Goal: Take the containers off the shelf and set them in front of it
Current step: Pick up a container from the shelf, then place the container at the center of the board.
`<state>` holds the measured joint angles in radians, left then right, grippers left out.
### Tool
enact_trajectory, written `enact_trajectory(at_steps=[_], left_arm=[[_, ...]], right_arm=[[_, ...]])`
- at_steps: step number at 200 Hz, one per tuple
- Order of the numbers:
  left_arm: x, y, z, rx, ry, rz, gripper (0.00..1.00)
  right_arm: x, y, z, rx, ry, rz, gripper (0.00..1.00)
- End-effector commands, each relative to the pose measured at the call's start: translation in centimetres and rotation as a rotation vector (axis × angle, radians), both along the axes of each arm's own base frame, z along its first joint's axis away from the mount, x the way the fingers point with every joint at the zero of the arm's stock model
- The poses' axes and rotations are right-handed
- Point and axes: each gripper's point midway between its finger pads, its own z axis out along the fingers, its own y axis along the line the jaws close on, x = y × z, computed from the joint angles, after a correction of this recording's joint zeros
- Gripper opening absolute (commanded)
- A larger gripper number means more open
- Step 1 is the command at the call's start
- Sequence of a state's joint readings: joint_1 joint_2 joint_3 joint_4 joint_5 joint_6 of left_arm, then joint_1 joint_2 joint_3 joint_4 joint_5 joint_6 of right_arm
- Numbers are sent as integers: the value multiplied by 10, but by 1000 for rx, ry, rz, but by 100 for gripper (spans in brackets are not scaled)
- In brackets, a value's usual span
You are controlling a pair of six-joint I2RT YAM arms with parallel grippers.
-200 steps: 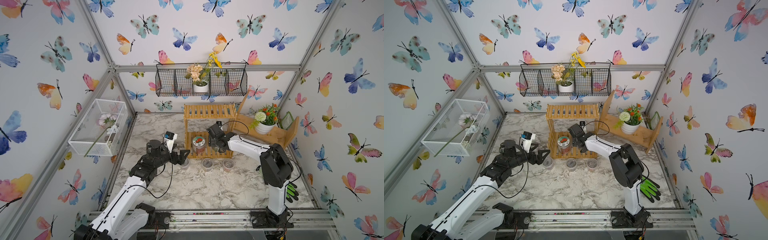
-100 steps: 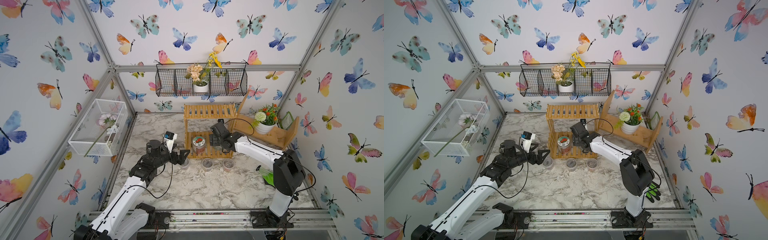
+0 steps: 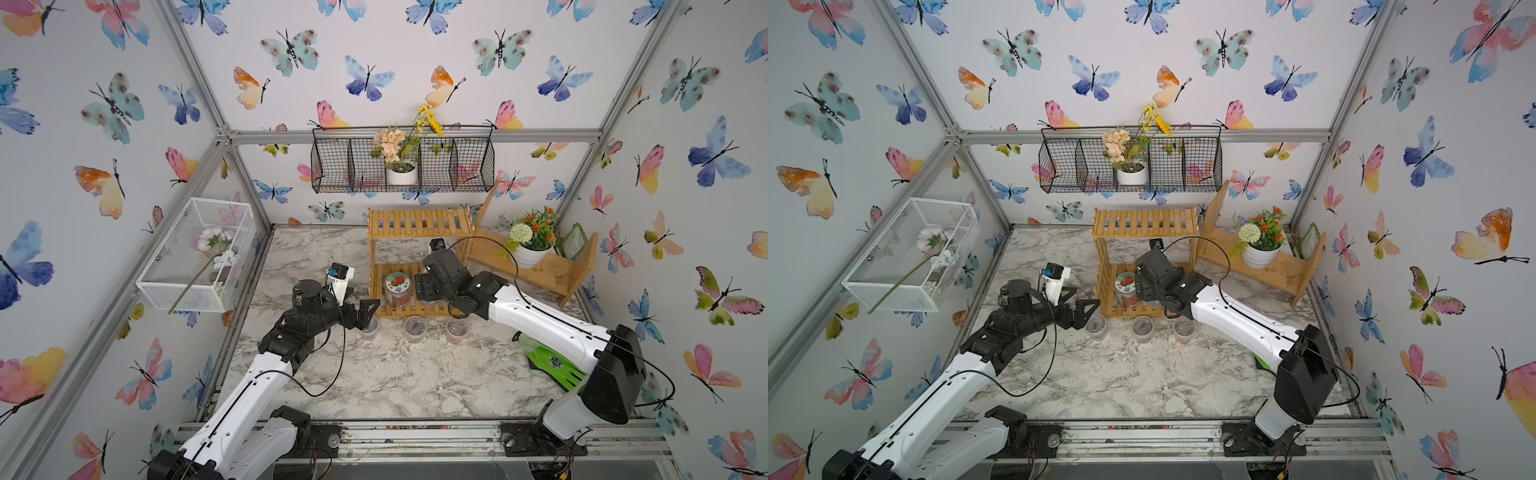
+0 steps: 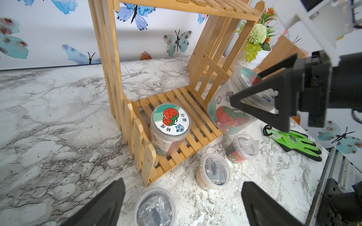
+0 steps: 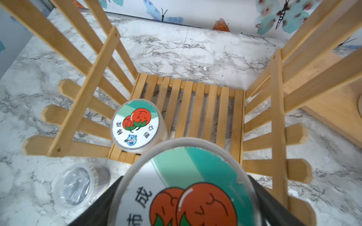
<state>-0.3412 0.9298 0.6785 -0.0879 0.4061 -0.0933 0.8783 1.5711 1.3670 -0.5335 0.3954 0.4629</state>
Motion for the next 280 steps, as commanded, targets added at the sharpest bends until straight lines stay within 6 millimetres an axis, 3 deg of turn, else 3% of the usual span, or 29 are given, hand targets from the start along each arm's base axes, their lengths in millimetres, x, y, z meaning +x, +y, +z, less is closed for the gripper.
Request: enact_trajectory(at_steps=[1, 80, 130, 214, 280], left_arm=[[-3, -3, 13, -22, -35, -28, 99], [-5, -4, 13, -24, -36, -34, 99], [-7, -4, 12, -23, -32, -38, 99], [-9, -4, 9, -15, -27, -41, 99], [-7, -6, 9, -7, -26, -47, 99]], right_arm=[[-26, -4, 2, -22, 24, 25, 69], [-94, -5, -9, -50, 52, 52, 69], [-131, -24, -37, -77, 96, 28, 68], [-151, -72, -80, -91, 141, -88, 67], [-149, -91, -103, -109, 118, -162, 67]])
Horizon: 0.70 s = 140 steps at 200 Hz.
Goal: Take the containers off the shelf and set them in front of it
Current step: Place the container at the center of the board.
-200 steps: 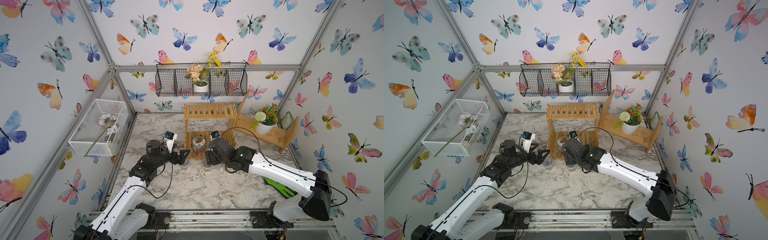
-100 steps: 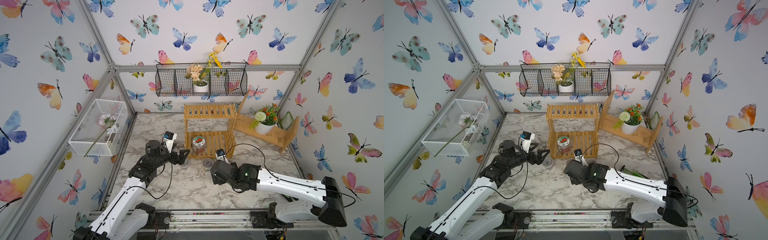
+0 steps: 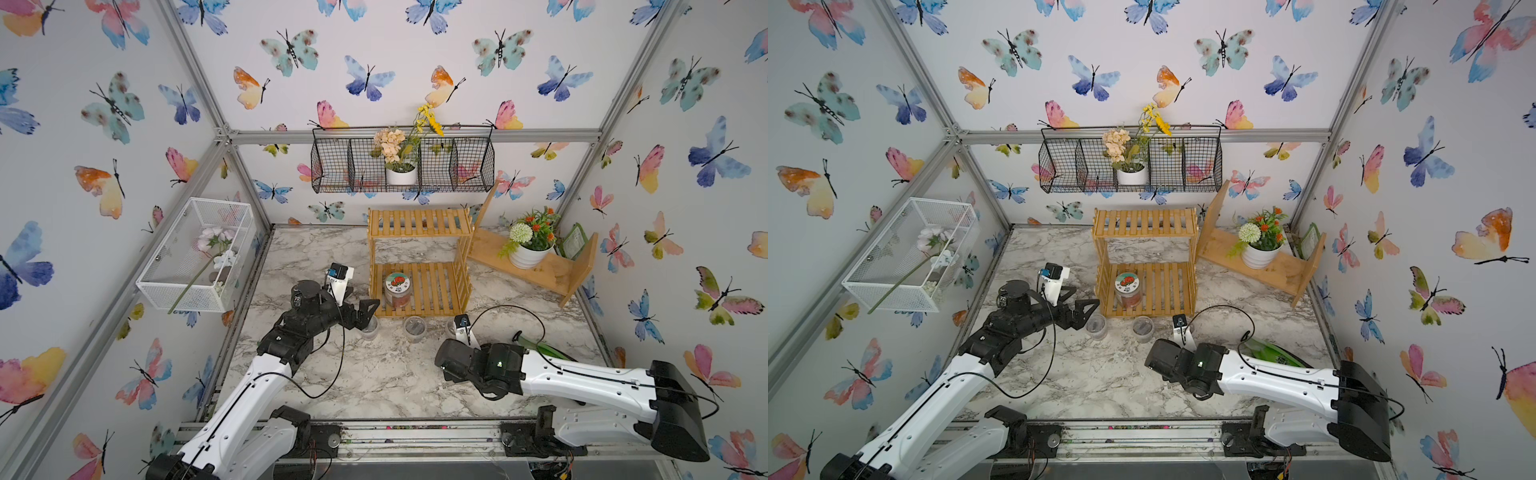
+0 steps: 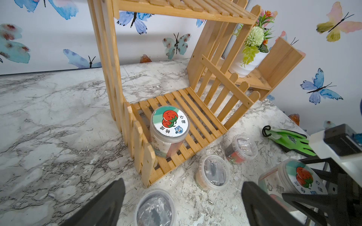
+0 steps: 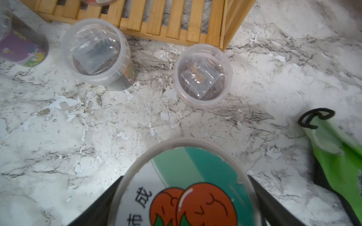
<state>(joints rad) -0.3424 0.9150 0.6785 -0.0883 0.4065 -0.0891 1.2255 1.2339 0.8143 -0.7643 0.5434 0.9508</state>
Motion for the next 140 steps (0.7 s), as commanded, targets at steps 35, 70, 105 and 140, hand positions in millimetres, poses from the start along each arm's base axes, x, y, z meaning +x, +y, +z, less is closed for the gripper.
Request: enact_trajectory(at_steps=[35, 70, 105, 140], left_arm=[[-5, -7, 5, 1, -11, -48, 99], [-4, -7, 5, 7, -12, -47, 99], [-4, -8, 5, 6, -11, -51, 99], [-4, -9, 5, 7, -10, -52, 99]], right_arm=[[15, -3, 1, 15, -107, -74, 69], [17, -3, -5, 18, -118, -90, 71], [18, -7, -13, 16, -130, -103, 71], [18, -11, -22, 7, -138, -113, 72]])
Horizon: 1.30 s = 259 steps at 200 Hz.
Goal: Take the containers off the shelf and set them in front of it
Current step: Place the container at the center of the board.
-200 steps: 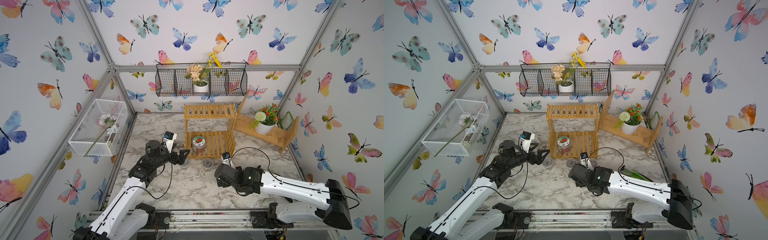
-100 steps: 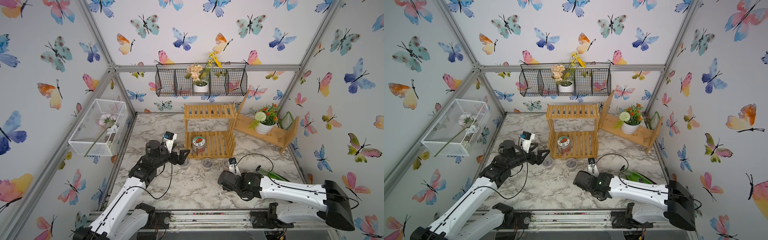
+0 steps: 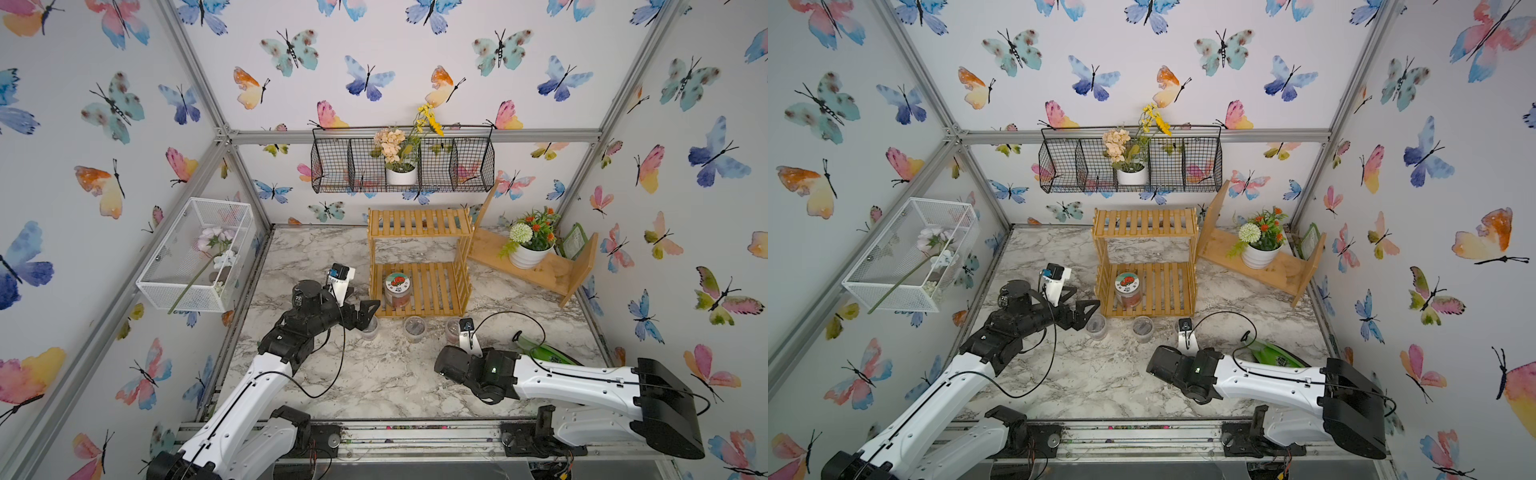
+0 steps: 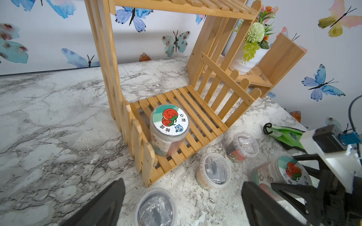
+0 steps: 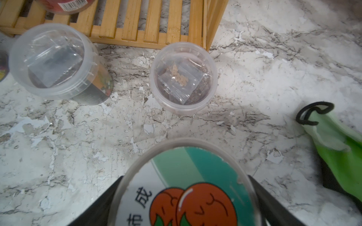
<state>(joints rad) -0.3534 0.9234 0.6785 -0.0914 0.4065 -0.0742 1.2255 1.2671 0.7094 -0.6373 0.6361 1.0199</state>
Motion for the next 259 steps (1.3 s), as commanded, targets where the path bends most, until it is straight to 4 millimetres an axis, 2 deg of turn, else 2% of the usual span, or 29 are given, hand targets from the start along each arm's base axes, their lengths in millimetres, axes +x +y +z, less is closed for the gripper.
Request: enact_trajectory(at_steps=[1, 64, 94, 109, 136, 195, 214, 228, 259], left_arm=[[-3, -5, 8, -7, -9, -35, 99], [-4, -5, 9, -3, -12, -38, 99], [-4, -7, 11, 3, -19, -45, 99], [-5, -8, 13, 3, -27, -54, 99], [-6, -12, 18, 16, -42, -63, 99], [1, -26, 28, 144, -24, -17, 99], [5, -35, 30, 181, -10, 5, 99], [8, -45, 32, 201, -1, 18, 99], [19, -63, 36, 223, 25, 54, 99]], right_arm=[[7, -2, 2, 5, -62, -31, 73], [8, -1, -3, -2, -61, -32, 88], [9, -1, 3, 1, -69, -31, 98], [9, -1, 7, -6, -71, -35, 98], [10, 4, 24, 11, -67, -24, 98], [11, 25, 77, 109, -85, 57, 98], [14, 23, 86, 121, -79, 61, 98], [13, 26, 84, 162, -29, 91, 98], [34, 14, 94, 252, 4, 94, 98]])
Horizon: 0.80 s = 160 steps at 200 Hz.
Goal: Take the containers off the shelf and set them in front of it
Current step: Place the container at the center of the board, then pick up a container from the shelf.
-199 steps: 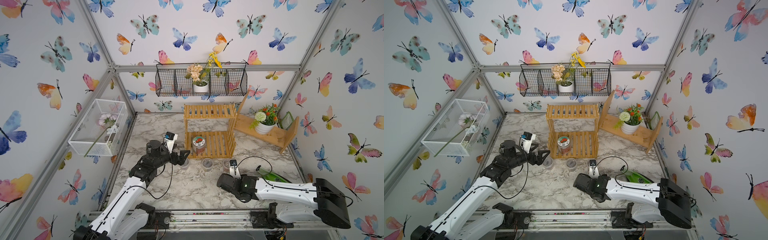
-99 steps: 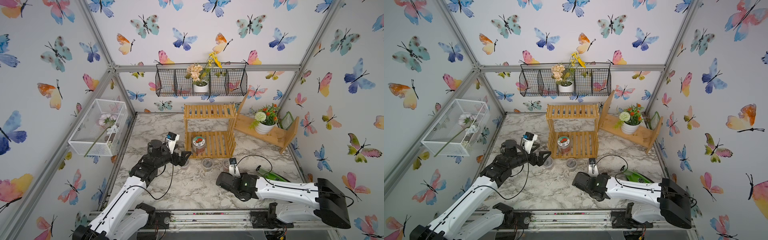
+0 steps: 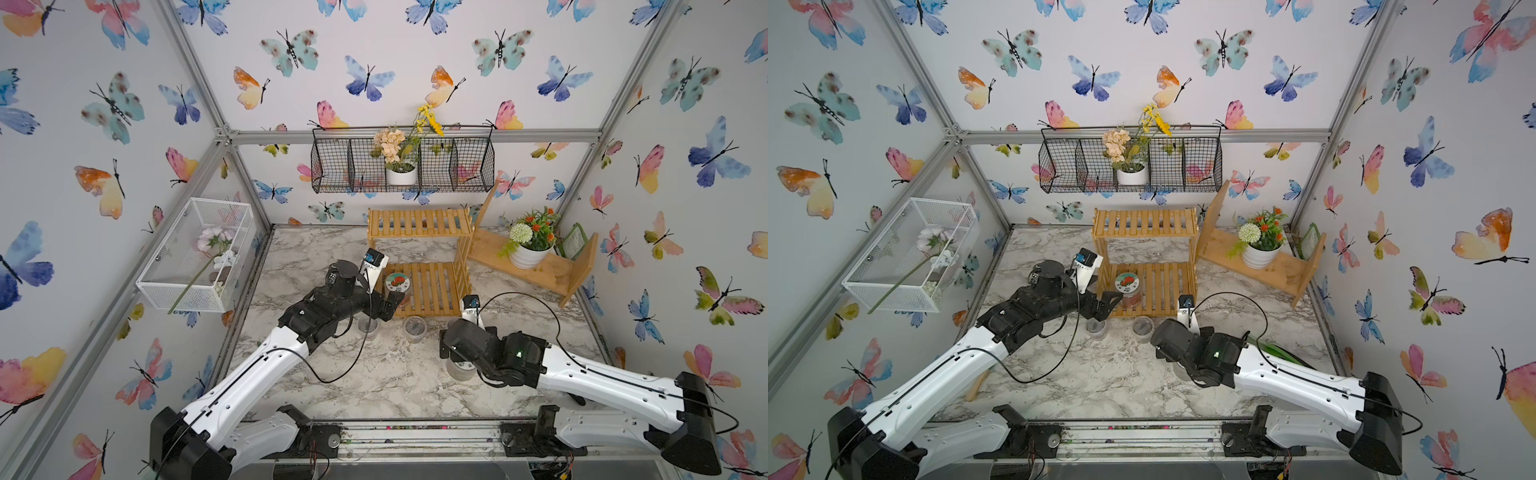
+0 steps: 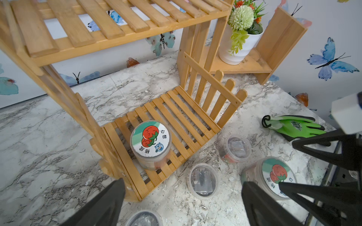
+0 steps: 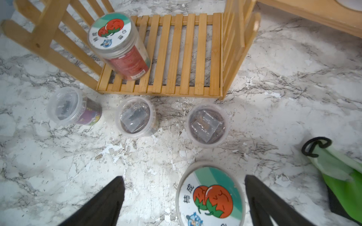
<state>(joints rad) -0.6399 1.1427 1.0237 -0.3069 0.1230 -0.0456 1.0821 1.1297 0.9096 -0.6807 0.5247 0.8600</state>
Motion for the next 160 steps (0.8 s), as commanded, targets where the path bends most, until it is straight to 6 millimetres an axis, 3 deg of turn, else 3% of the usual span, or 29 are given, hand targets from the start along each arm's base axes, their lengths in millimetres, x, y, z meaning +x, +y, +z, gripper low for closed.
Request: enact_trajectory(at_steps=[1, 73, 160], left_arm=[[13, 1, 0, 52, 16, 102, 99], [44, -23, -12, 72, 109, 203, 99], [75, -38, -52, 149, 219, 438, 99]], right_arm=[[4, -3, 7, 46, 39, 72, 98], [31, -13, 28, 230, 114, 197, 98], [42, -20, 37, 385, 153, 266, 98]])
